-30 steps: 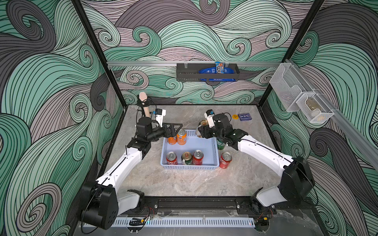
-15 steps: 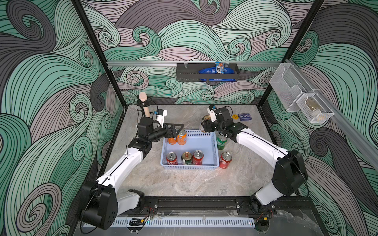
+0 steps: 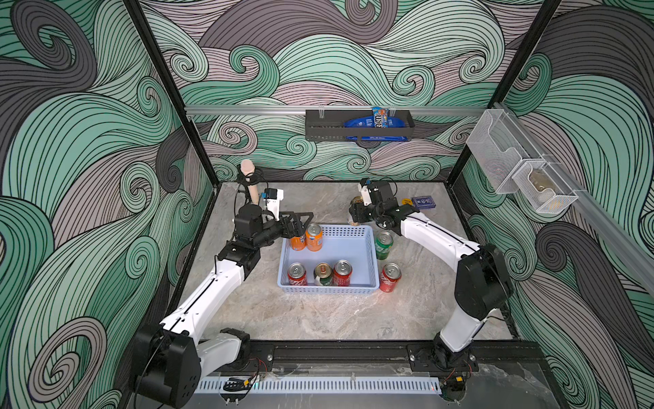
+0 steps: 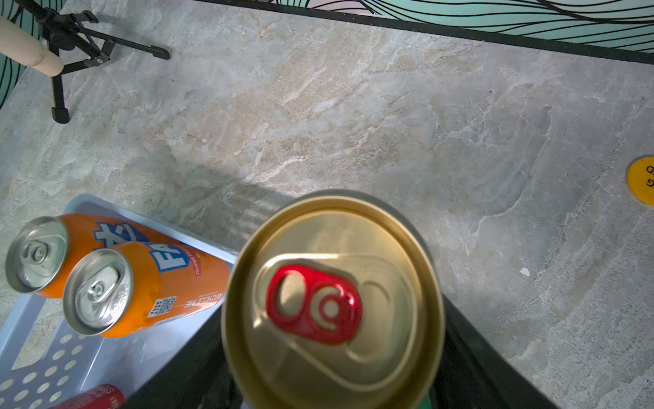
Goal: Take out the drinks from the basket
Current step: Place the drink at the center of the board.
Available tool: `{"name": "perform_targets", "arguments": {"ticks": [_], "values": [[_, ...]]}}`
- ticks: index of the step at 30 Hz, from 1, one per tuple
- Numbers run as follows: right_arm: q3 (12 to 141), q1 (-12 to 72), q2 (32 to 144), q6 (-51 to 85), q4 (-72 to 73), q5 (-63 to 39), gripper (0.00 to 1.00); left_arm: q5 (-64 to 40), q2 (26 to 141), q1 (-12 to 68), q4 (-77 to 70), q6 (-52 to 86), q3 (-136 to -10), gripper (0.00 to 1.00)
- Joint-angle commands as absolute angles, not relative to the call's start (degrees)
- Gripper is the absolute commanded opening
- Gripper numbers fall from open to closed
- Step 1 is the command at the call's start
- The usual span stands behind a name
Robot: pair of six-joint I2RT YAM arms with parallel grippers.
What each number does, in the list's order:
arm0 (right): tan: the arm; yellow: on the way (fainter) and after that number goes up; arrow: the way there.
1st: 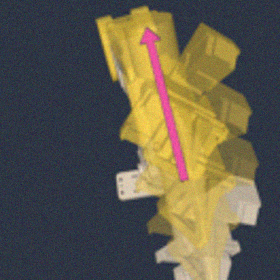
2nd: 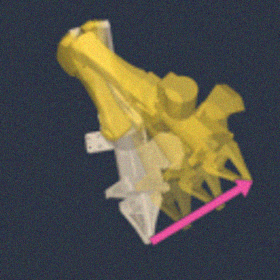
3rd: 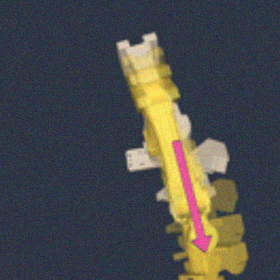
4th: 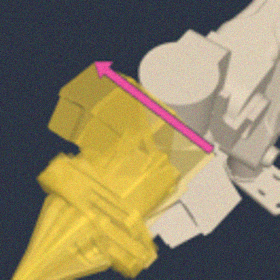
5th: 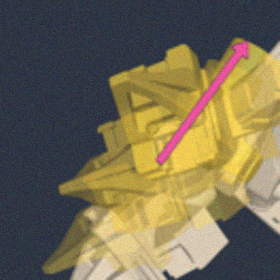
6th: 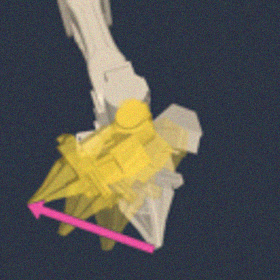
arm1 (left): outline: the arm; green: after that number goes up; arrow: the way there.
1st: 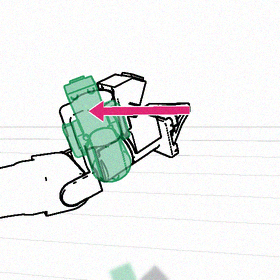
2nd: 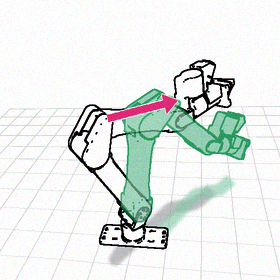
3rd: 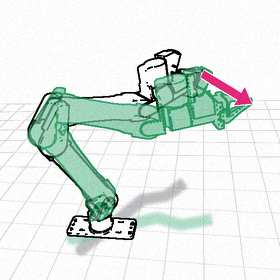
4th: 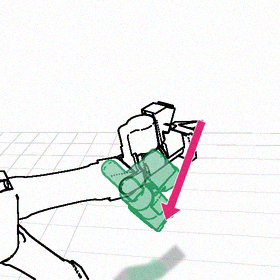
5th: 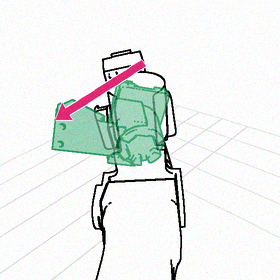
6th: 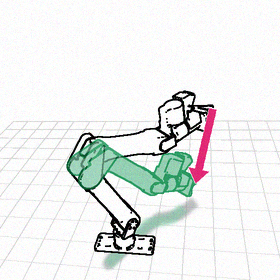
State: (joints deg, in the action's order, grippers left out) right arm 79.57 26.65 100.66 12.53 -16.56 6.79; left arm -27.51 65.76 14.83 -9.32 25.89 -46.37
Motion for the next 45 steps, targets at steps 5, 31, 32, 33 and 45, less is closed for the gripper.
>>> {"name": "perform_targets", "arguments": {"ticks": [5,31,32,33,45], "values": [[83.6,26.0,101.6,11.5,-12.9,8.8,0.55,-21.2,63.8,14.9,-7.3,23.9,-46.3,0.99],[83.8,26.0,109.7,14.2,-12.8,9.2,0.56,-19.6,63.7,14.4,-7.1,24.3,-46.1,0.99],[83.7,26.0,109.9,14.3,-12.8,9.1,0.57,-19.5,63.6,14.4,-7.1,24.2,-46.0,0.99],[83.6,26.2,110.2,14.4,-12.8,9.1,0.59,-19.5,63.5,14.4,-7.1,24.1,-46.0,0.99],[82.1,27.0,111.9,16.5,-12.4,9.6,0.63,-19.4,63.3,14.4,-7.1,23.9,-45.7,0.99]]}}
